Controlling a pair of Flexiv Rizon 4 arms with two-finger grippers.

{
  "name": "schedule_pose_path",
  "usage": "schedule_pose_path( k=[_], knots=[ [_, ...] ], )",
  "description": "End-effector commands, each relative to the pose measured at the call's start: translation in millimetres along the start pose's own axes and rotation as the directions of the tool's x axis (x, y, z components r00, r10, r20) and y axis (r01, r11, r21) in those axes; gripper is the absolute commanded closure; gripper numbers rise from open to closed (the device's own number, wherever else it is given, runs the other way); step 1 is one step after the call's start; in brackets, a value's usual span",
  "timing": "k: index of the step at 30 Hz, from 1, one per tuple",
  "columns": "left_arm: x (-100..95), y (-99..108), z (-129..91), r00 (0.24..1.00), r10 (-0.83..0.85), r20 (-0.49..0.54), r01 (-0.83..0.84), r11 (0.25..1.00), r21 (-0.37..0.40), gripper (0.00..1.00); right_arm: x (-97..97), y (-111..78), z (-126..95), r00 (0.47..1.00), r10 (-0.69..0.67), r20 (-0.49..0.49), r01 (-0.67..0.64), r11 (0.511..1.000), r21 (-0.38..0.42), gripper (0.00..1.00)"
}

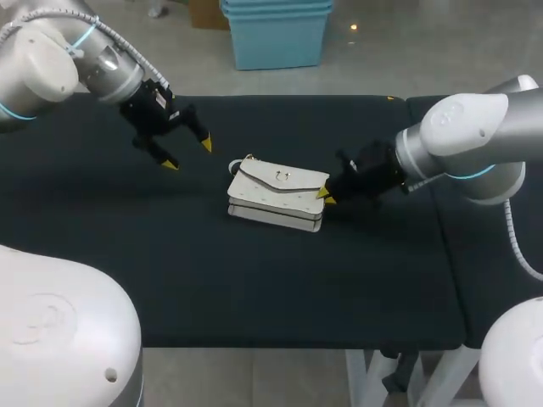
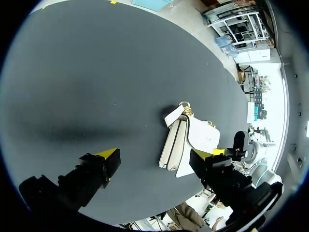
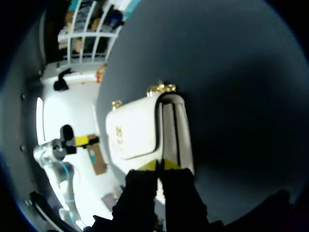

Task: Pick up the bag, open it, inspect its contents, close it, and place it on the opposite side

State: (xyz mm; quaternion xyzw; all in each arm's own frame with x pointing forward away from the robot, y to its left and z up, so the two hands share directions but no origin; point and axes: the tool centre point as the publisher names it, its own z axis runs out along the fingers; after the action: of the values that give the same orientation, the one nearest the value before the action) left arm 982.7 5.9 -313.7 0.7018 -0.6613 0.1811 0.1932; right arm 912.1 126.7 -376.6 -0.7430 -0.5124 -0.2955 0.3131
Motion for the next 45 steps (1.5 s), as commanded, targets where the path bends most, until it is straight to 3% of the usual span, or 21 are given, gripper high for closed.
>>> schedule_pose_path(
  k=[1, 7, 12, 34, 45],
  knots=[
    [-4.9, -4, -4, 1.0, 0.003, 0.011, -0.003, 1.0, -0.009, 0.0, -3.4, 11.6, -7, 1.0, 0.003, 0.014, -0.003, 1.0, -0.005, 1.0],
    [-17.7, -9, -13, 0.998, 0.038, 0.044, -0.037, 0.999, -0.022, 0.0, -13.6, 31.7, -41, 0.996, -0.036, 0.082, 0.038, 0.999, -0.014, 1.0],
    [-25.1, -14, -22, 0.987, 0.086, 0.133, -0.083, 0.996, -0.027, 0.0, -20.1, 47.1, -69, 0.992, -0.095, 0.081, 0.091, 0.994, 0.055, 1.0],
    [-25.1, -14, -22, 0.987, 0.086, 0.133, -0.083, 0.996, -0.027, 0.0, -20.1, 47.1, -69, 0.992, -0.095, 0.081, 0.091, 0.994, 0.055, 1.0],
    [-52.1, -47, -53, 0.961, 0.196, 0.196, -0.2, 0.98, 0.0, 0.0, -49.3, 131.3, -123, 0.963, -0.176, 0.202, 0.187, 0.982, -0.038, 1.0]
  ],
)
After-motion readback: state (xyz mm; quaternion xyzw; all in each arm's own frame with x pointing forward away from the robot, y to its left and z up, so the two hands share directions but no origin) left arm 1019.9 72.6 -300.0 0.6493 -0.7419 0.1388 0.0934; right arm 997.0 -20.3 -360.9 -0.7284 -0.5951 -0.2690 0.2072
